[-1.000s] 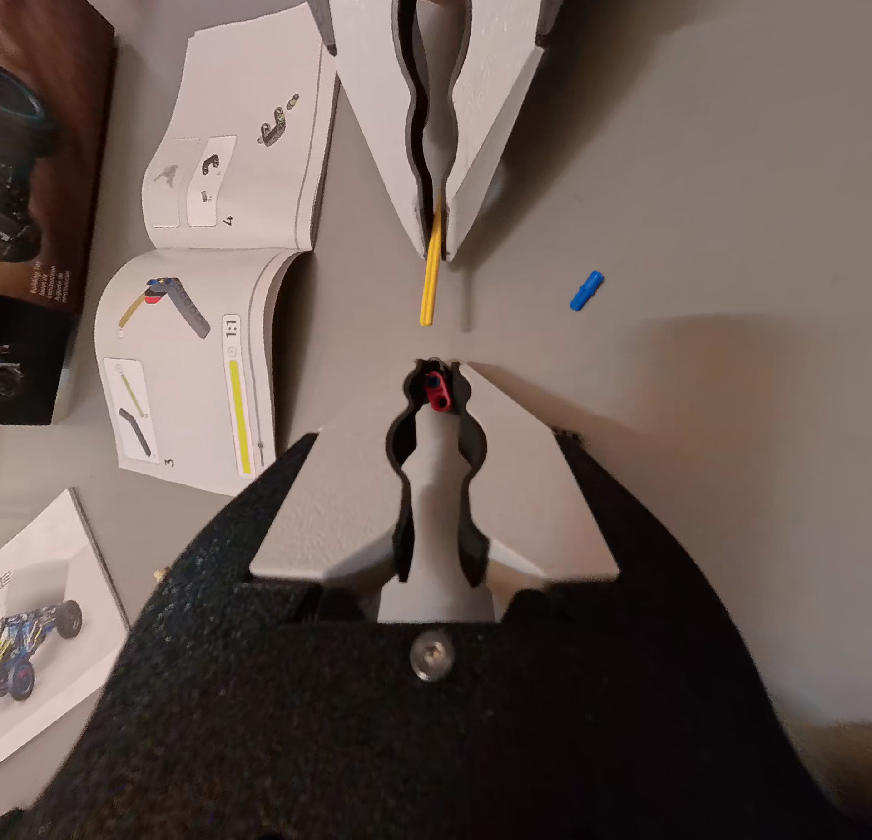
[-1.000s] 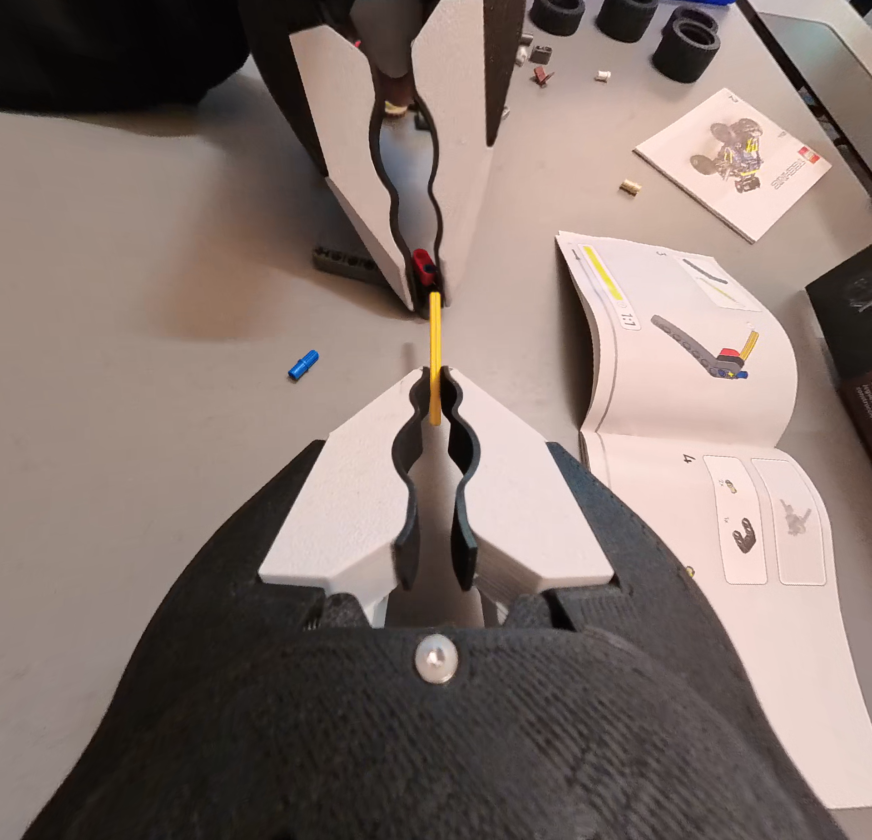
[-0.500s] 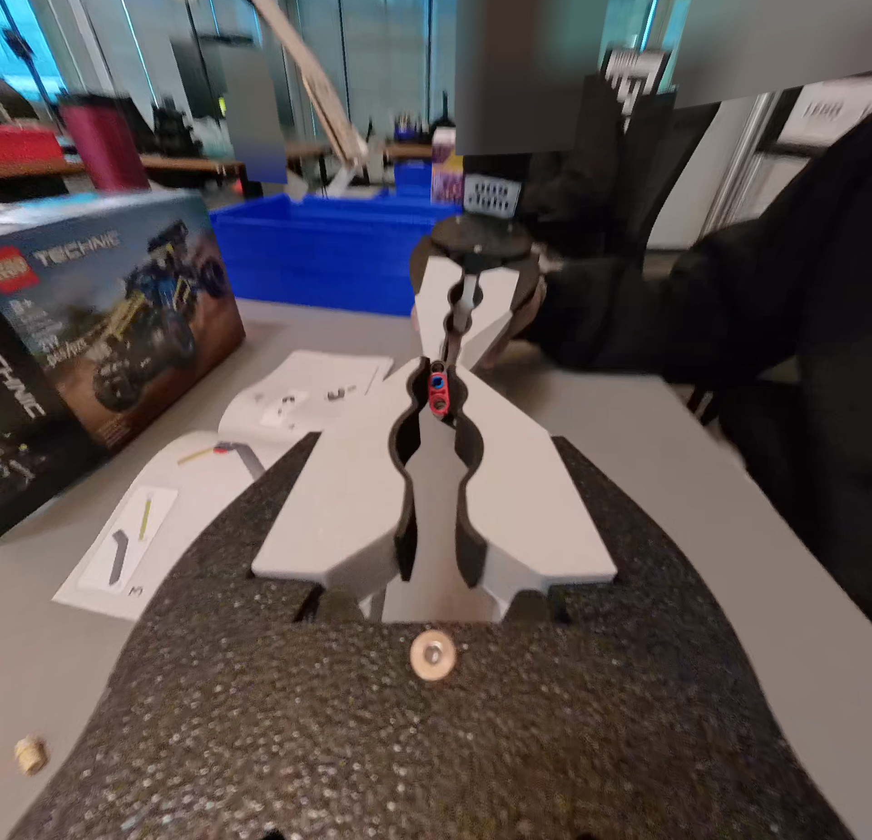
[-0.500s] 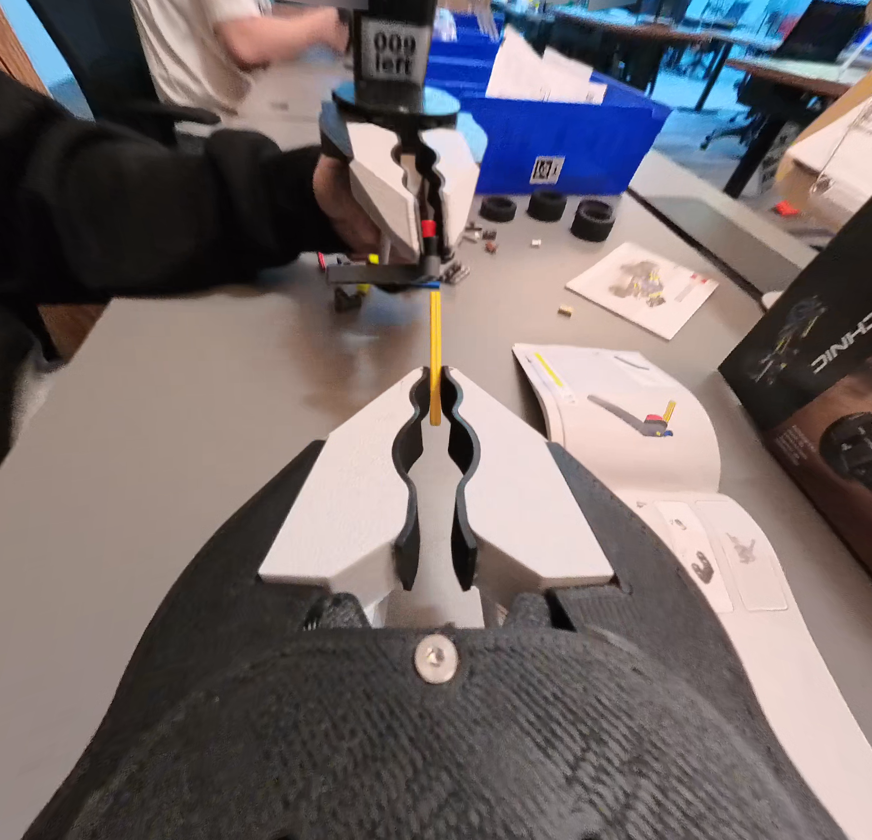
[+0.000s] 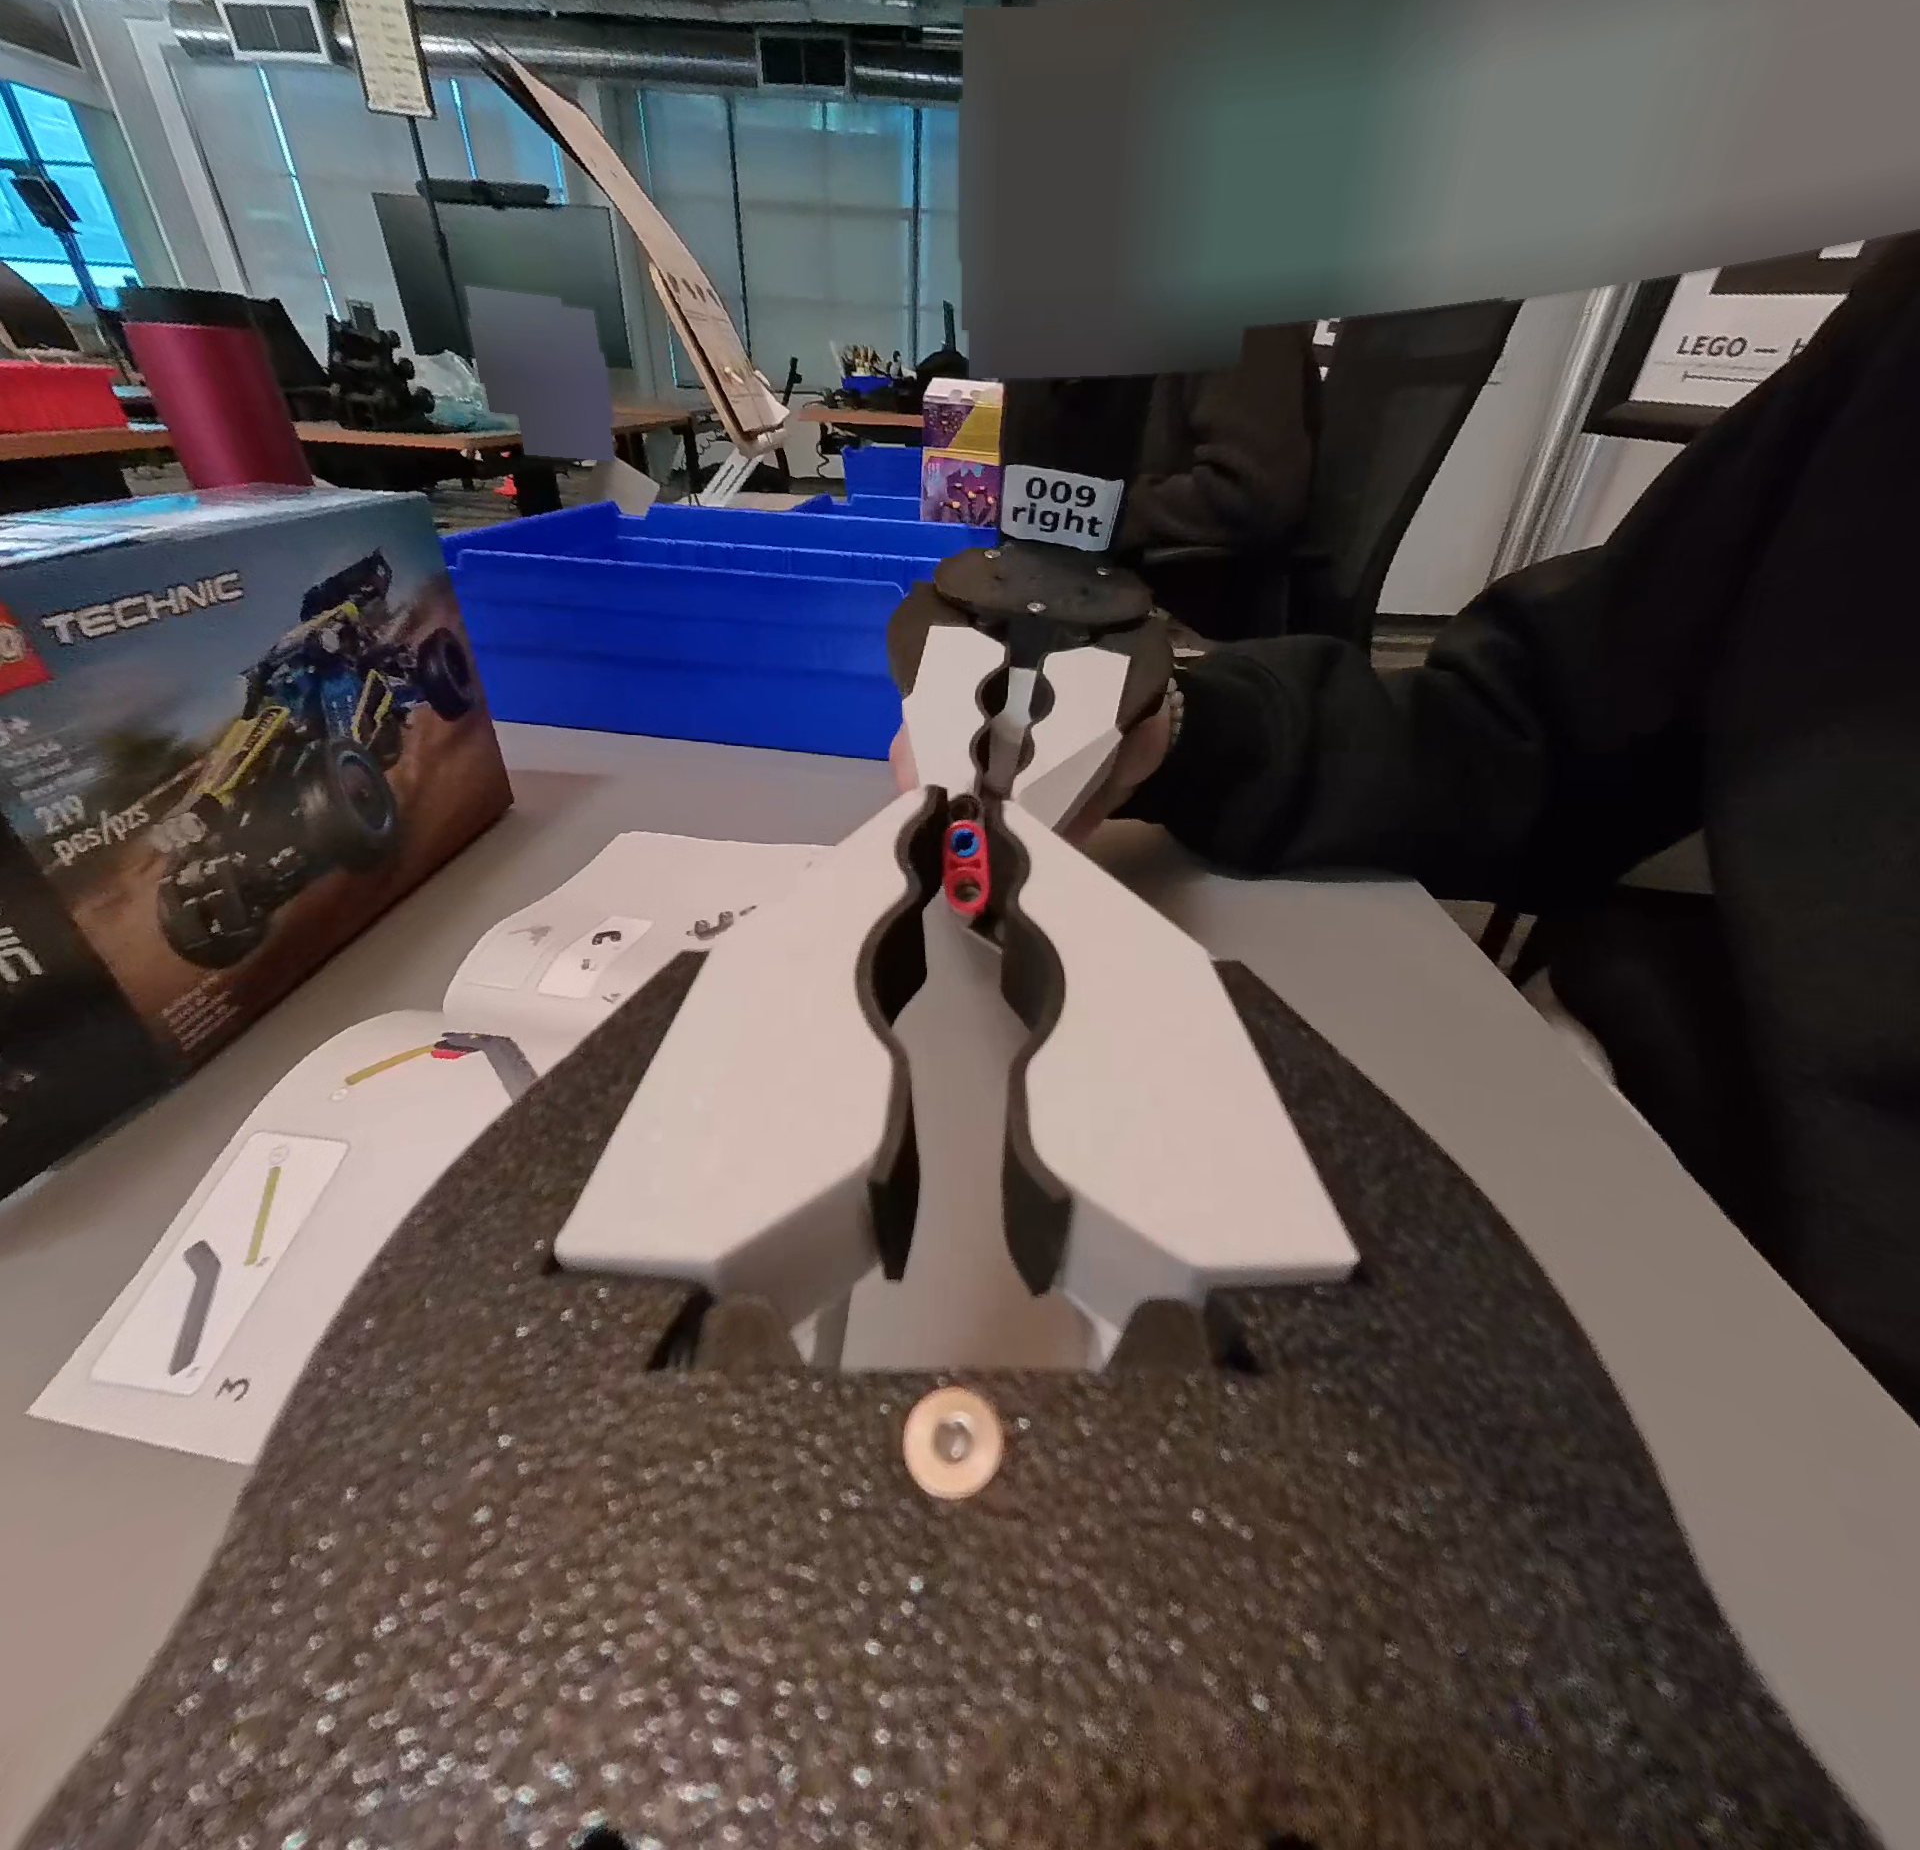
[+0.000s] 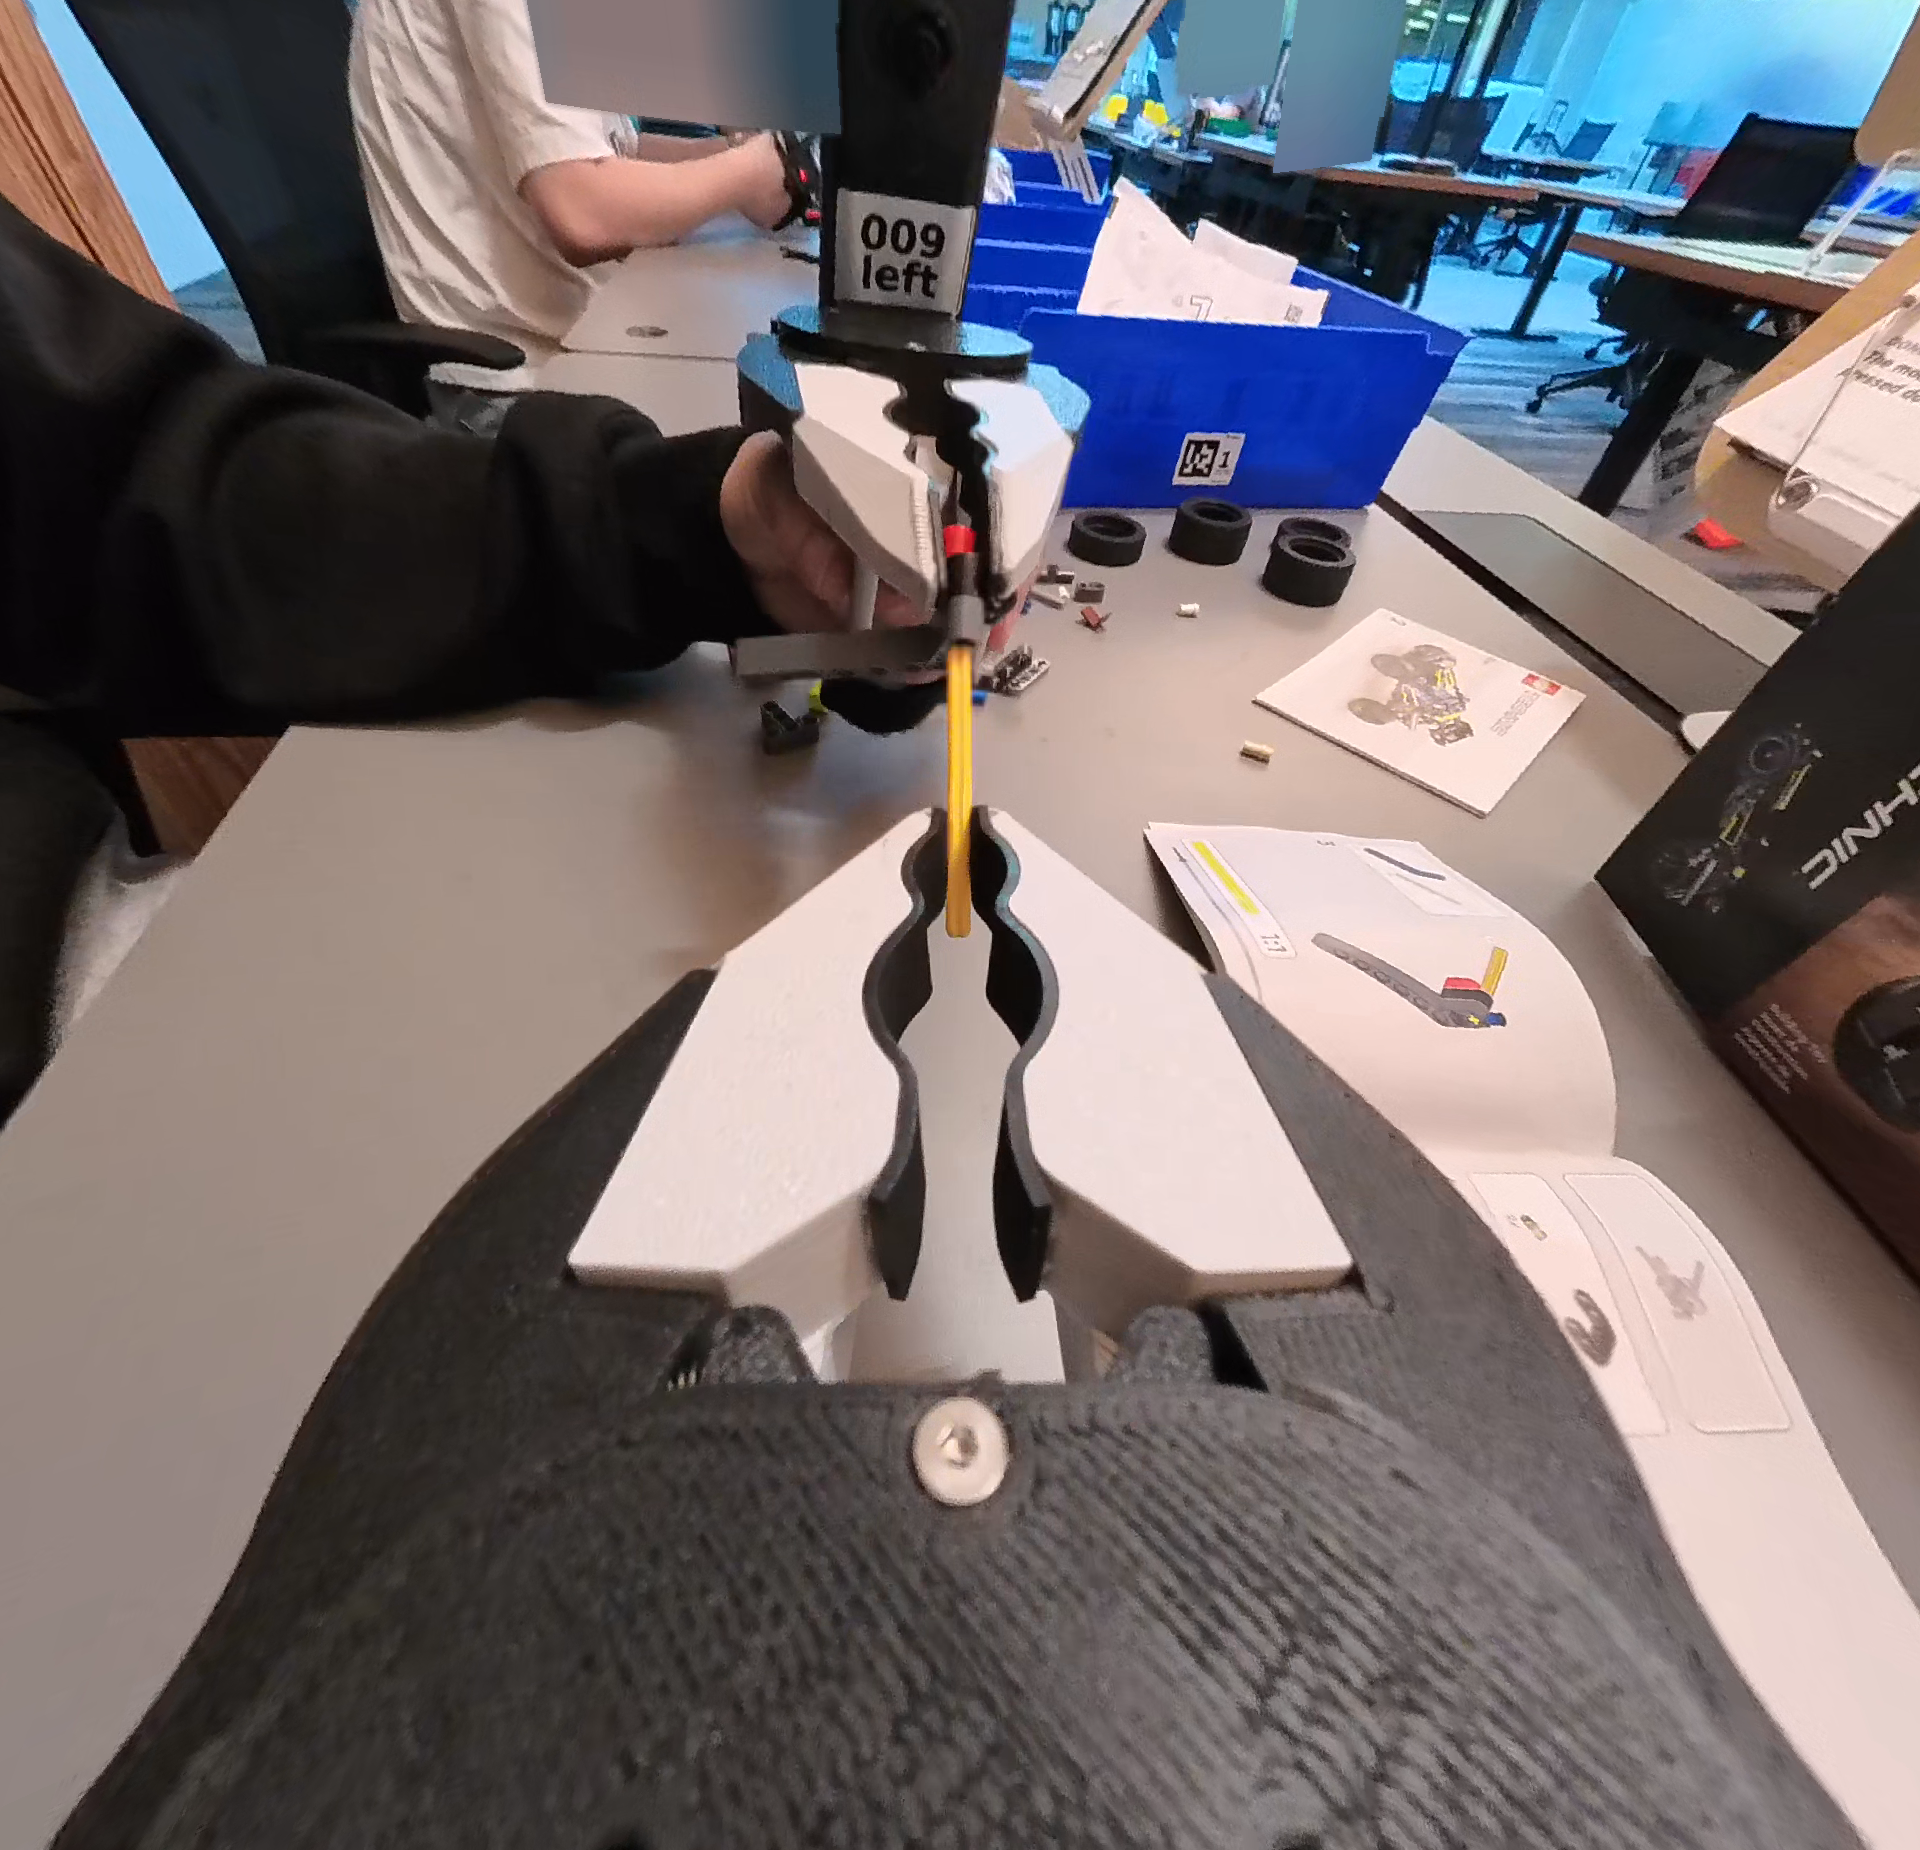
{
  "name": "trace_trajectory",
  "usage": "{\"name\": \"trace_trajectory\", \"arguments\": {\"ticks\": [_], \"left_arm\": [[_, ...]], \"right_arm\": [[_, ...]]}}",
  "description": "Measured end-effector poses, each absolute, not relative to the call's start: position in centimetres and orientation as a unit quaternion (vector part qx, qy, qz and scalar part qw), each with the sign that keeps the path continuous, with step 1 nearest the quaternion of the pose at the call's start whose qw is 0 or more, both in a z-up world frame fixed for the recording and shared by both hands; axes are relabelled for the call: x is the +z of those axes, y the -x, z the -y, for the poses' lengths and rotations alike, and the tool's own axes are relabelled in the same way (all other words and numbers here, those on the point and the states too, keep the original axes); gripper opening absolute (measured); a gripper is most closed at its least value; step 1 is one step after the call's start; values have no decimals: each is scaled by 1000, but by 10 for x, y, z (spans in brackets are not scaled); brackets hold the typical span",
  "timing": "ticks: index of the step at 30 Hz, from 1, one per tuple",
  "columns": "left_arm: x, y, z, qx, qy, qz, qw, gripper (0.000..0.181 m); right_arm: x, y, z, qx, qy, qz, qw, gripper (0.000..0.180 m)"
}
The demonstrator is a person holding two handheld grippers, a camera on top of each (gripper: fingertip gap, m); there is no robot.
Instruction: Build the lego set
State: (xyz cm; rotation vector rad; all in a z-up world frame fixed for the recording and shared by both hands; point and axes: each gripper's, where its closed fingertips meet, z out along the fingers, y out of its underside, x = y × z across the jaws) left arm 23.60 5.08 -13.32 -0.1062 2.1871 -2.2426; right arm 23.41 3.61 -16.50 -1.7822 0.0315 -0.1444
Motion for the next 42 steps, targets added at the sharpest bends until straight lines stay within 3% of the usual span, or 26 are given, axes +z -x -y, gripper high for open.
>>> {"name": "trace_trajectory", "arguments": {"ticks": [8,22,25,28,31,36,42], "left_arm": [[-115,-239,-54,-755,52,-654,-4,5],[-115,-260,-52,-766,176,-612,-83,5],[-111,-243,-44,-767,138,-613,-126,6],[-115,-245,-36,-732,110,-672,-9,5],[-118,-255,-46,-718,127,-684,36,5],[-118,-252,-48,-715,120,-688,18,5],[-136,-252,-43,-656,93,-745,80,5]], "right_arm": [[-146,-235,-40,-40,736,-49,674,2],[-142,-262,-35,-391,760,17,519,3],[-151,-257,-41,-312,772,-7,554,2],[-157,-259,-40,-263,776,-24,573,2],[-150,-256,-42,-251,768,-28,589,2],[-171,-265,-40,-288,805,-18,519,2],[-178,-270,-39,-315,815,-17,486,3]]}}
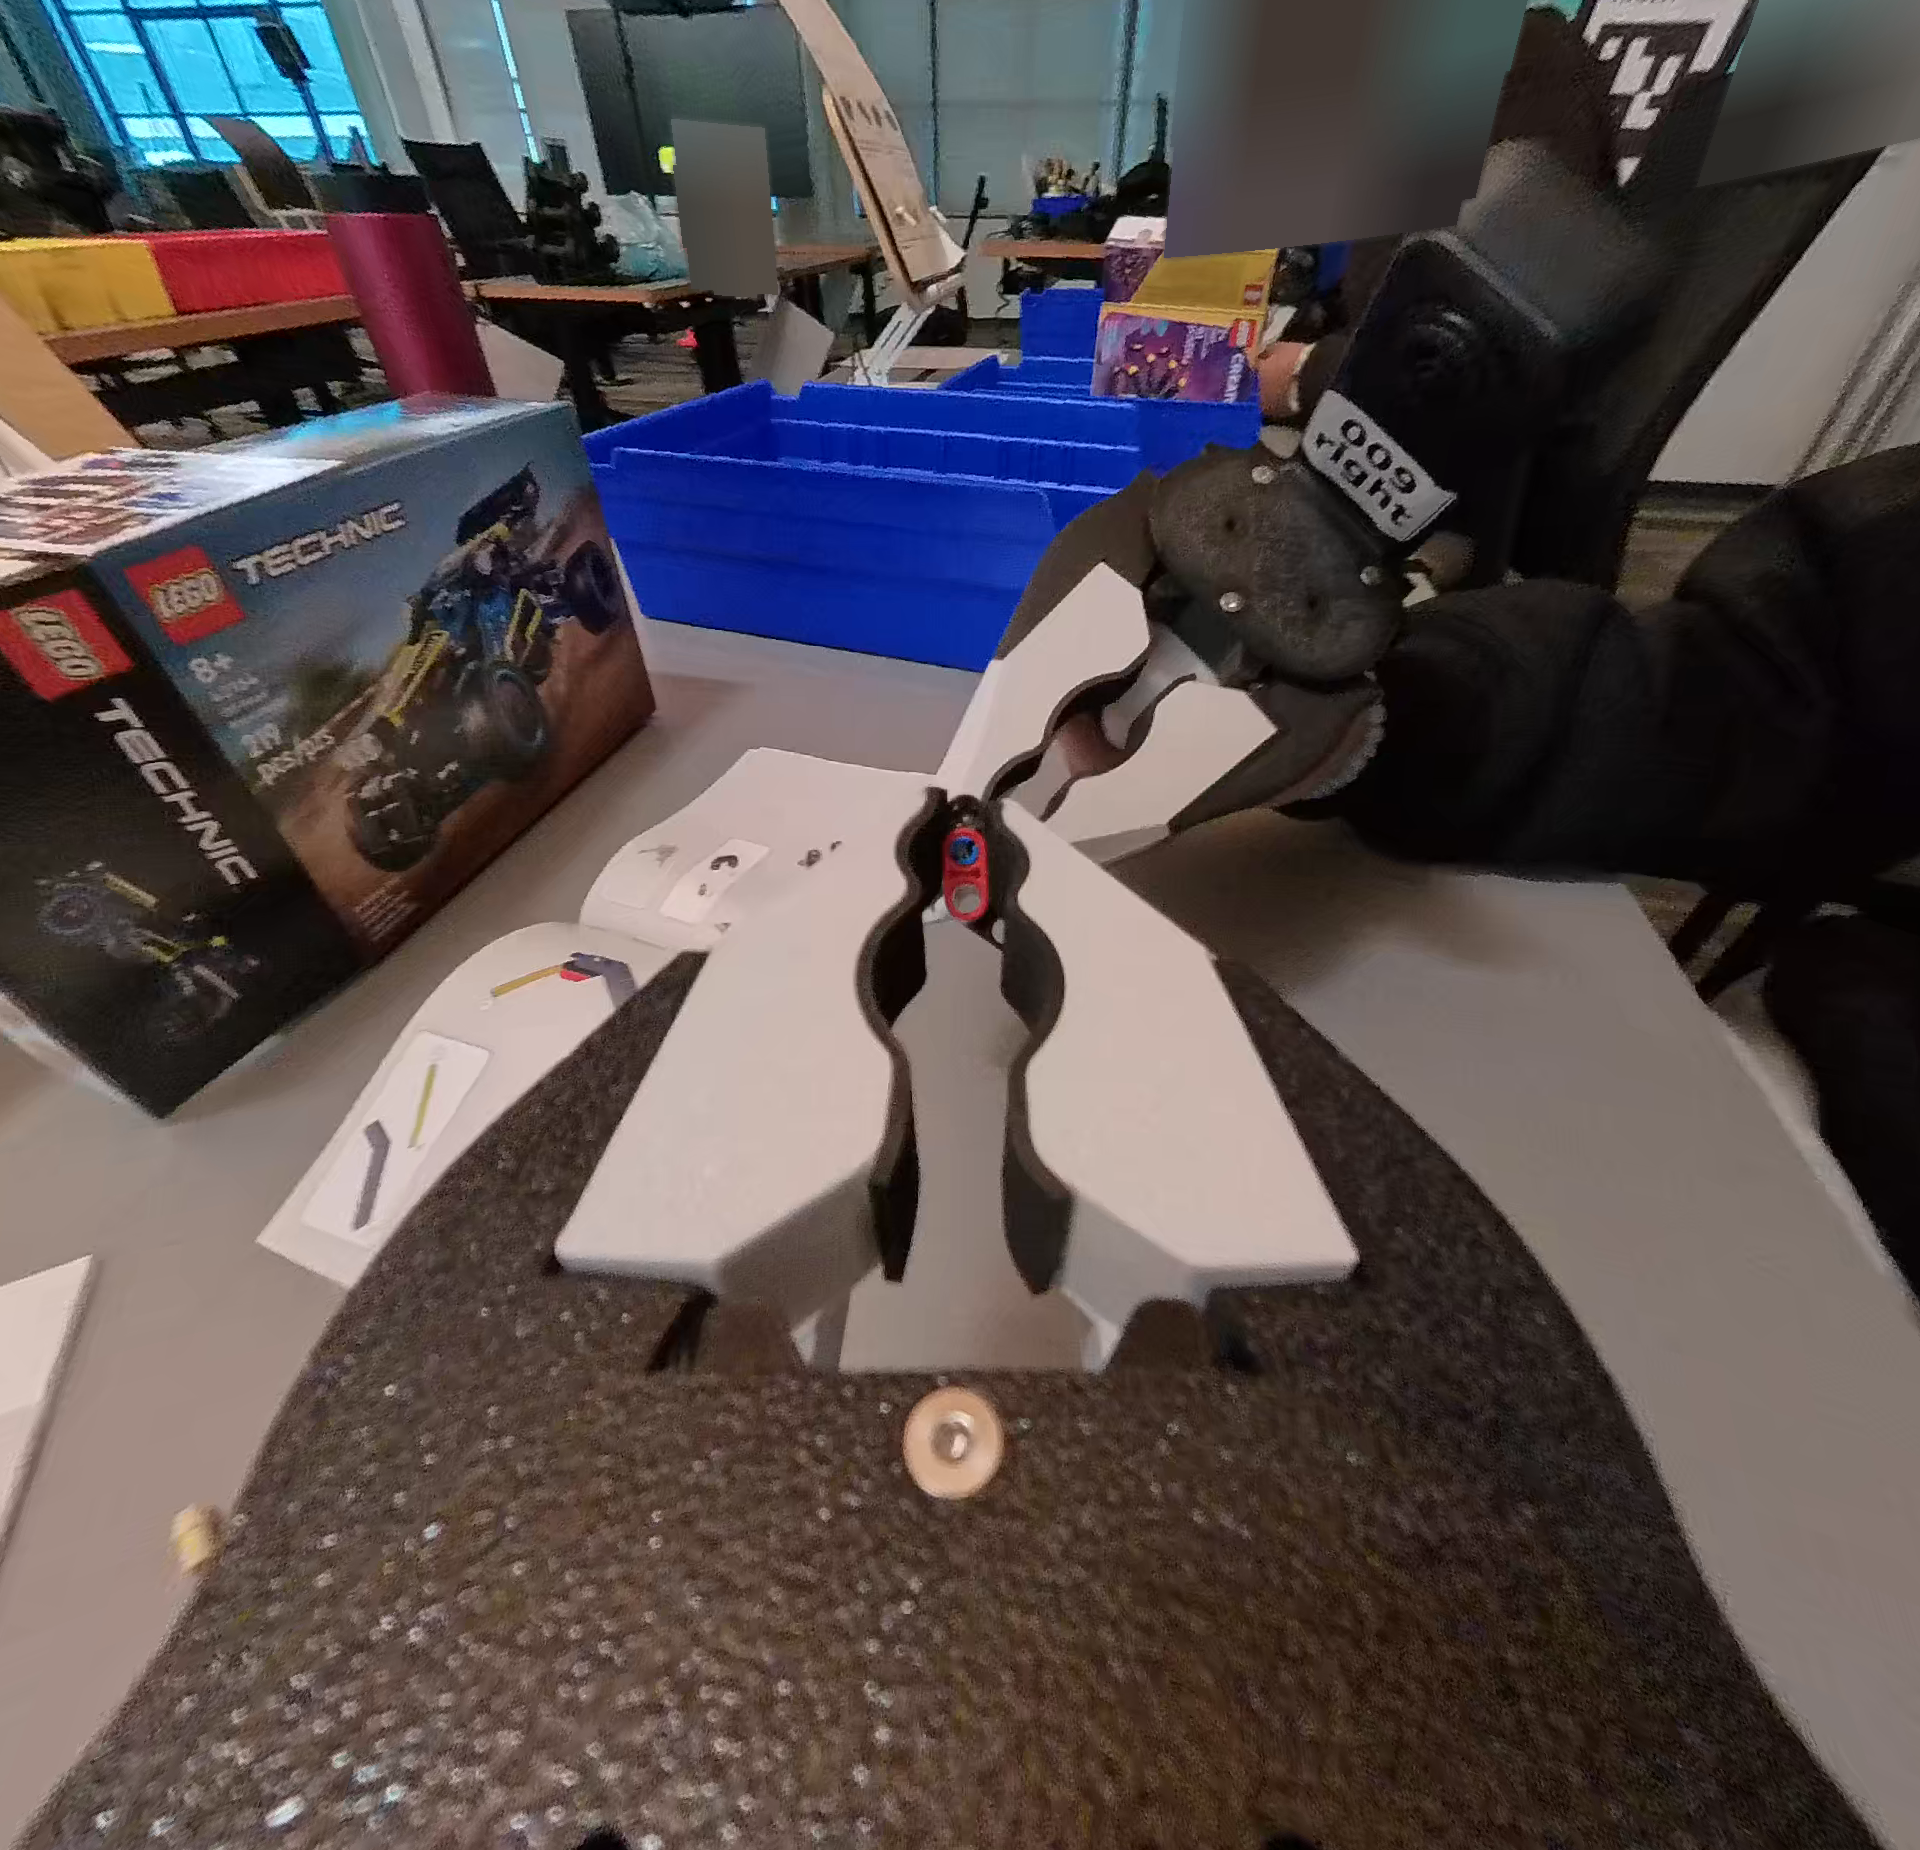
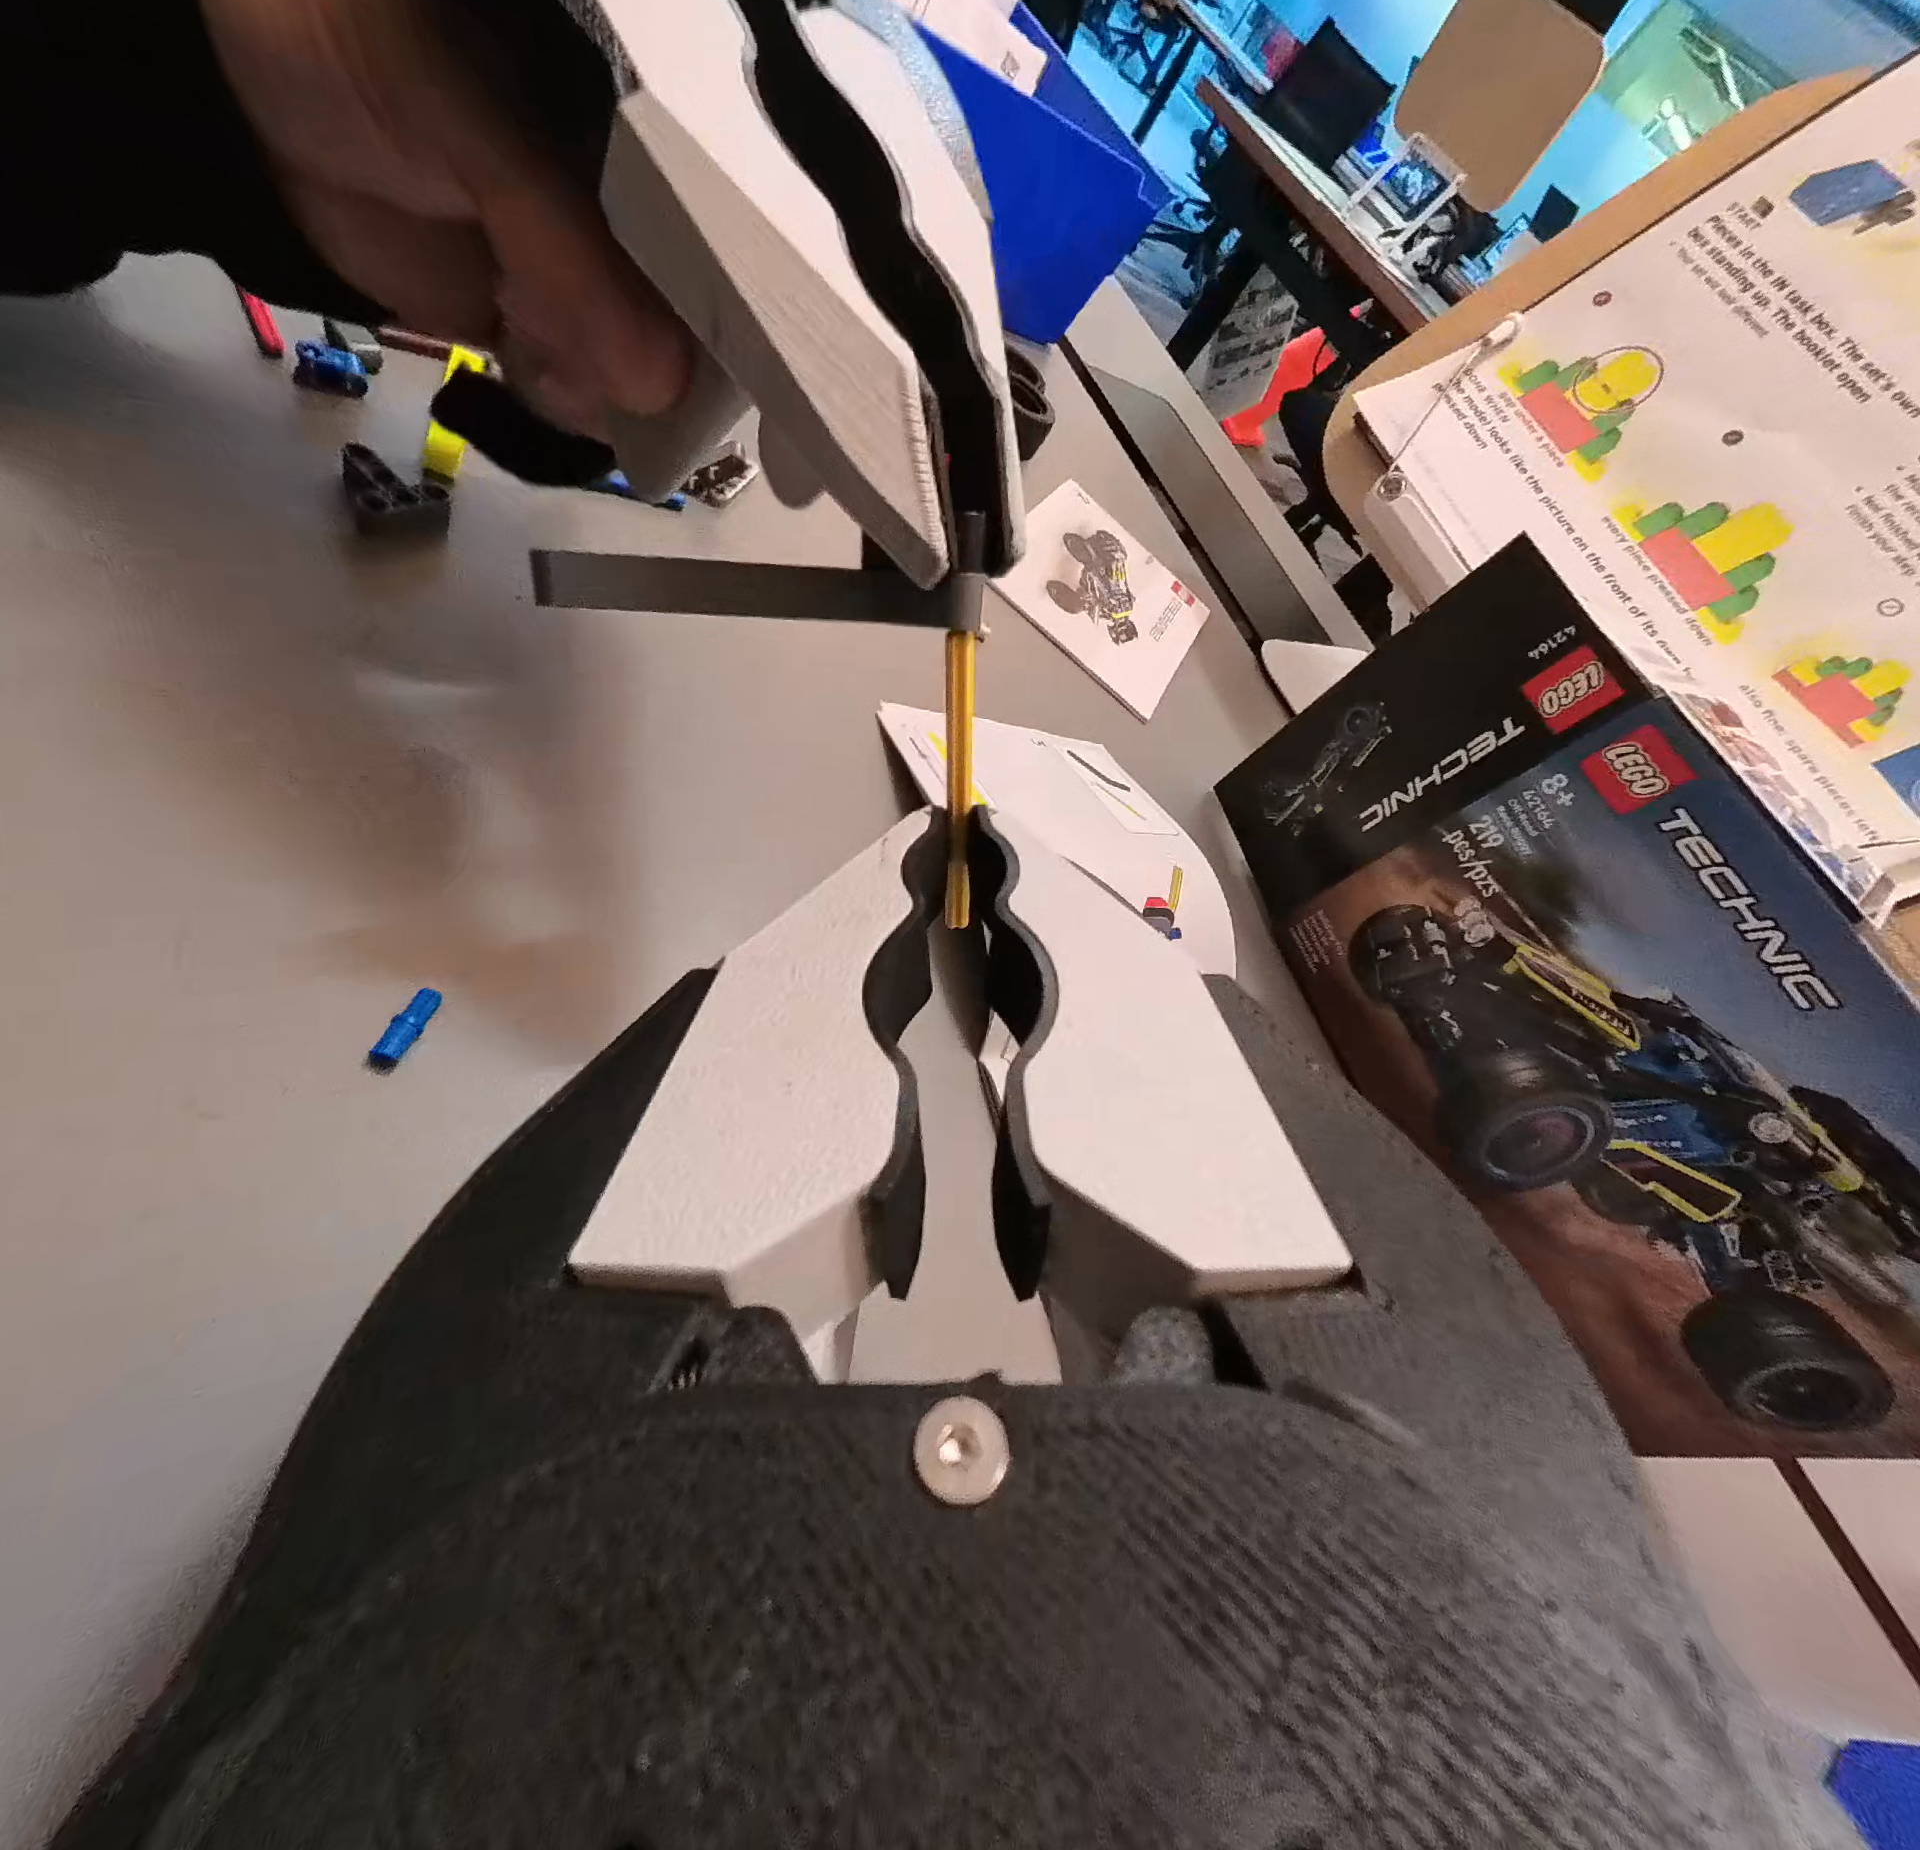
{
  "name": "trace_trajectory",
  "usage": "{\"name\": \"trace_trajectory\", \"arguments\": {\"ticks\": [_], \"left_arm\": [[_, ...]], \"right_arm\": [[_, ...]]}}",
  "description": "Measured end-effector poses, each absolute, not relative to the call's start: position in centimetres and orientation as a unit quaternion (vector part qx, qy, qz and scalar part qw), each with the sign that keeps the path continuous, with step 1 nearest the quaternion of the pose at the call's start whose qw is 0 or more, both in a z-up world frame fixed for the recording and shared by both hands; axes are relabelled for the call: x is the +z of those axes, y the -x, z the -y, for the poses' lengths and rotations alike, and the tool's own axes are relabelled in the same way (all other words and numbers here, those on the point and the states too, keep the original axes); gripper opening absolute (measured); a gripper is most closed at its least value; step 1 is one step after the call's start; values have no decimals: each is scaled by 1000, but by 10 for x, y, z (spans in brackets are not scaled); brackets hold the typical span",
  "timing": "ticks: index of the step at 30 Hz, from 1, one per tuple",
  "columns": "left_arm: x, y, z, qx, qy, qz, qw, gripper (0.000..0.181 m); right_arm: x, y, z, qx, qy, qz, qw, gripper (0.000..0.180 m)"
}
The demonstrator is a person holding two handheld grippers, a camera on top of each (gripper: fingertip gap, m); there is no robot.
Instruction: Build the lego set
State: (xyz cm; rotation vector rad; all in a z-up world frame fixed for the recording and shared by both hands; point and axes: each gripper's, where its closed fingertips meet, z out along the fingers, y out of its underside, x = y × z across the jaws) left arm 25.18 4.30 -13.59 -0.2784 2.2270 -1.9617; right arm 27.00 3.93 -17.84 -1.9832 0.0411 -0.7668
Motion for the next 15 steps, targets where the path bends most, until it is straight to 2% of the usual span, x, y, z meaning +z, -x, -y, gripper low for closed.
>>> {"name": "trace_trajectory", "arguments": {"ticks": [15], "left_arm": [[-133,-259,-39,-653,109,-739,125,5]], "right_arm": [[-172,-279,-34,-374,804,-30,462,2]]}}
